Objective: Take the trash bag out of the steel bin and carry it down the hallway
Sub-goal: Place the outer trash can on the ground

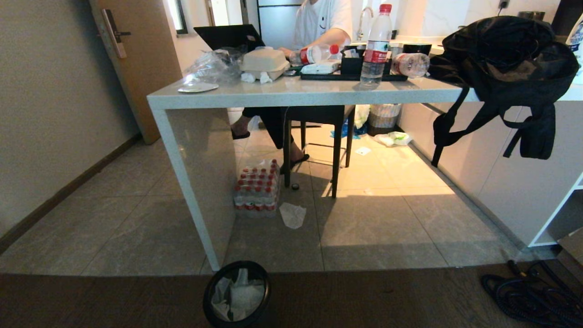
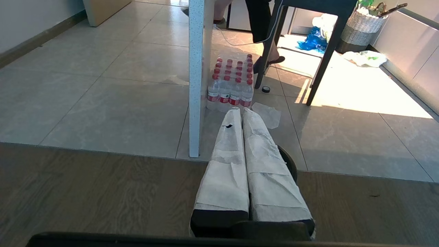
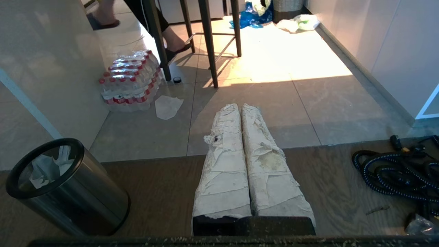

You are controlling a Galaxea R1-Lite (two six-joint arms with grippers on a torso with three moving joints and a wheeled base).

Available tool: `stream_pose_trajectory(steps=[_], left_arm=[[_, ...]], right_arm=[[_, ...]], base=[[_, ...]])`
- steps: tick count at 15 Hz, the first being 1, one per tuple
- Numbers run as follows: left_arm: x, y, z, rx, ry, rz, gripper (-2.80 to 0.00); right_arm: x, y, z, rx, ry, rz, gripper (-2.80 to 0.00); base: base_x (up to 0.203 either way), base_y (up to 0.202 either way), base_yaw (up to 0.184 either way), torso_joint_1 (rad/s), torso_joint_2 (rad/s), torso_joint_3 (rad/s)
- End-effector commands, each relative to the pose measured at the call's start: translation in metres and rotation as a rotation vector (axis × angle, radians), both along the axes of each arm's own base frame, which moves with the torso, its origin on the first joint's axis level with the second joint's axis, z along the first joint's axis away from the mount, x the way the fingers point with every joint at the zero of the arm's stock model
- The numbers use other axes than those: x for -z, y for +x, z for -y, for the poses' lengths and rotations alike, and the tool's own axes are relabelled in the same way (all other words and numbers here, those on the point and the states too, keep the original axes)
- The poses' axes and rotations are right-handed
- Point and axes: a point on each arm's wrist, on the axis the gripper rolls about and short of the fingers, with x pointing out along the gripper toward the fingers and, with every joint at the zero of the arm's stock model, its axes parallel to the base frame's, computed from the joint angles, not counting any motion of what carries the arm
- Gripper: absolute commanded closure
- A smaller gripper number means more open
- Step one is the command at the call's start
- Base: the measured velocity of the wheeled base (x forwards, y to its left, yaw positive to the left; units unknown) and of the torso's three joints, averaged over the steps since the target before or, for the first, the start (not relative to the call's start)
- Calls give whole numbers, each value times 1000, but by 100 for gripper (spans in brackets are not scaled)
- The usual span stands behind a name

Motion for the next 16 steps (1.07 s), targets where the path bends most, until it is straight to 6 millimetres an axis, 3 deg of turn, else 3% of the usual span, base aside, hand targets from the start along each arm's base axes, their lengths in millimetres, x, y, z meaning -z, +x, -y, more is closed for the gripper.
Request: stream_pose_trajectory(steps=[1, 16], left_arm=[[0, 0, 0, -1, -1, 0, 0], [0, 0, 0, 1, 3, -1, 0]], right_arm=[[0, 0, 0, 0, 1, 1, 0], [0, 0, 0, 0, 1, 1, 0]], base=[[0, 0, 0, 0, 0, 0], [0, 0, 0, 0, 0, 0]])
